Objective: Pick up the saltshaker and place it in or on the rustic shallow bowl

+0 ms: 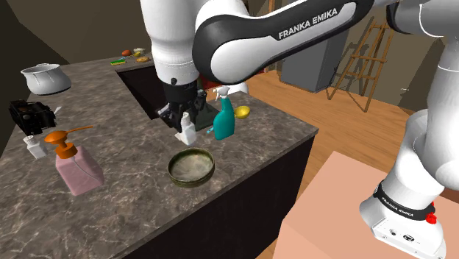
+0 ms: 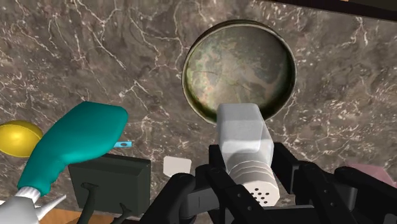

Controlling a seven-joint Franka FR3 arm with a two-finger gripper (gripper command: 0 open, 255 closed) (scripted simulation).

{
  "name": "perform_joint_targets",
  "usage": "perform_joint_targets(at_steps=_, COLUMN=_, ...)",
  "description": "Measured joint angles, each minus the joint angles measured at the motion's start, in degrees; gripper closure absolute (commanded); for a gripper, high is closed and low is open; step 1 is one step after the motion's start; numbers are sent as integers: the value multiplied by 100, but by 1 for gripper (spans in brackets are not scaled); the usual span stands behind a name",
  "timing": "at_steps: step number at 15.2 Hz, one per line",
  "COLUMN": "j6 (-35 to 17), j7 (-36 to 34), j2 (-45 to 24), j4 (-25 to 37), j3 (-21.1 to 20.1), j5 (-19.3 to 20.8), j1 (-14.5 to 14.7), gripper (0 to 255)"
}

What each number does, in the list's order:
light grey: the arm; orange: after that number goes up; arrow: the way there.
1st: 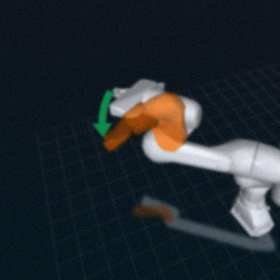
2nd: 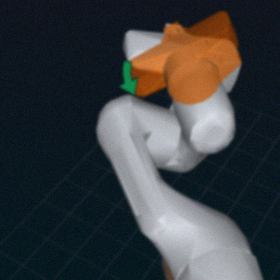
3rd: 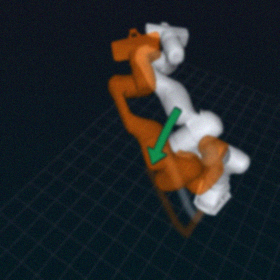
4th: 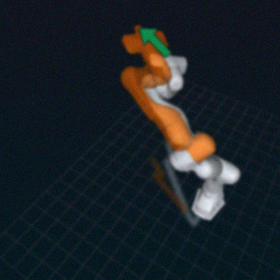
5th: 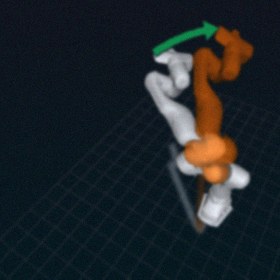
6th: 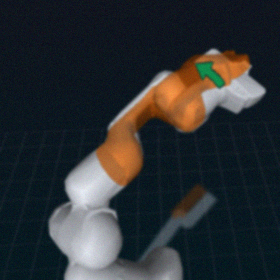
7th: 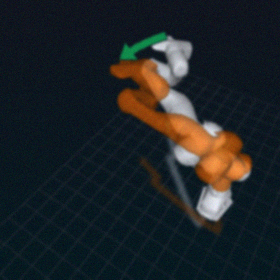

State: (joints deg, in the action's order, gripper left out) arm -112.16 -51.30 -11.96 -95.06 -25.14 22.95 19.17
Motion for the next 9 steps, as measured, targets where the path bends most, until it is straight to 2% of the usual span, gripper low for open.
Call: perform_joint_targets(at_steps=9, j6=-502, j7=-289, j2=-229, j4=-354, j3=32, j5=202, j1=48, gripper=255)
